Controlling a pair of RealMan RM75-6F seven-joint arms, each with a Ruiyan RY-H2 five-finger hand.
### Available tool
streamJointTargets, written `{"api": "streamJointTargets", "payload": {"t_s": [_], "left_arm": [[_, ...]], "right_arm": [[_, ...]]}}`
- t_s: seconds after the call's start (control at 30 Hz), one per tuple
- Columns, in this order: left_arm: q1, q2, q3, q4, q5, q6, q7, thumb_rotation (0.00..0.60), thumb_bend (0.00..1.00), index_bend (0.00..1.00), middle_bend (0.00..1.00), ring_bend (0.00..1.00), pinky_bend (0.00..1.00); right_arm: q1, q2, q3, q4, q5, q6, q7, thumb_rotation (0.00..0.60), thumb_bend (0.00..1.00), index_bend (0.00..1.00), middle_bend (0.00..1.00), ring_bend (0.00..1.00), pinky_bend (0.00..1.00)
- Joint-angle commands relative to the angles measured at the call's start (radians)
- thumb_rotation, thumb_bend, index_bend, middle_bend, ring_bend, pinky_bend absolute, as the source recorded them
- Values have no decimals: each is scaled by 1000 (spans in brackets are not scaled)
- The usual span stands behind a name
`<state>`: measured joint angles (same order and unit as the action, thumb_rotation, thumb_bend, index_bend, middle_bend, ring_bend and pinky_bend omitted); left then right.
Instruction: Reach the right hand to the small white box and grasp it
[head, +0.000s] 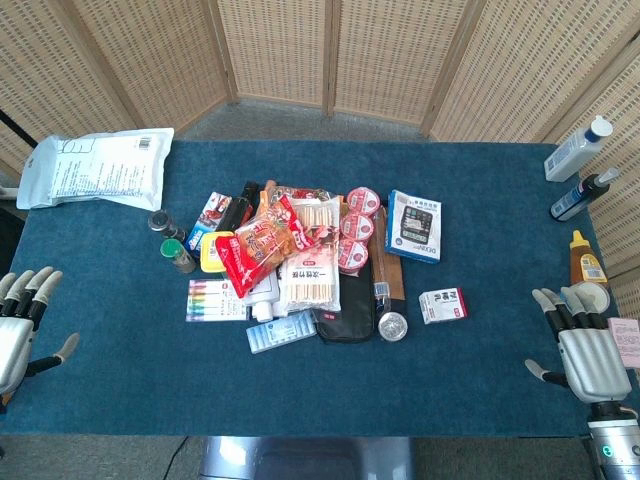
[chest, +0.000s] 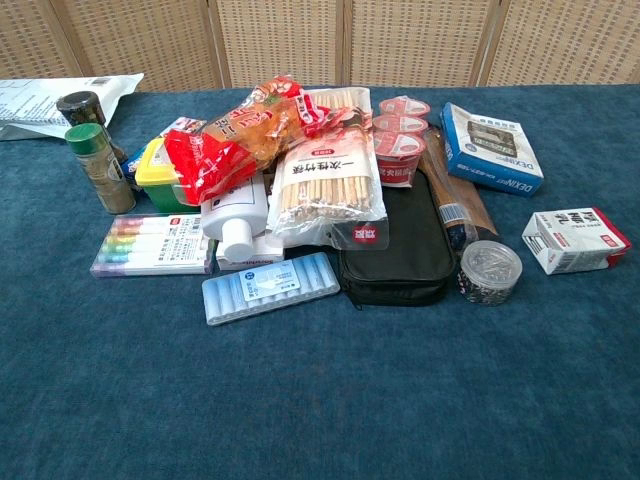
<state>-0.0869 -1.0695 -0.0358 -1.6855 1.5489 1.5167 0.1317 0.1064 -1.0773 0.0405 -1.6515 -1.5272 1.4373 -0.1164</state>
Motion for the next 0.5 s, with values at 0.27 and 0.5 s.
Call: {"api": "streamJointTargets", "payload": {"t_s": [0.27, 0.5], "left_arm": [[8, 3, 5, 7, 17, 20, -13, 461, 353, 35, 45, 103, 0], [-1, 12, 2, 1, 27, 16, -13, 459, 353, 35, 44, 104, 0]], "right_arm": [[6, -4, -10, 11, -26, -5, 26, 576, 114, 0, 138, 0, 0], [72, -6, -10, 7, -48, -100, 21, 577, 116, 0, 128, 0, 0]]}}
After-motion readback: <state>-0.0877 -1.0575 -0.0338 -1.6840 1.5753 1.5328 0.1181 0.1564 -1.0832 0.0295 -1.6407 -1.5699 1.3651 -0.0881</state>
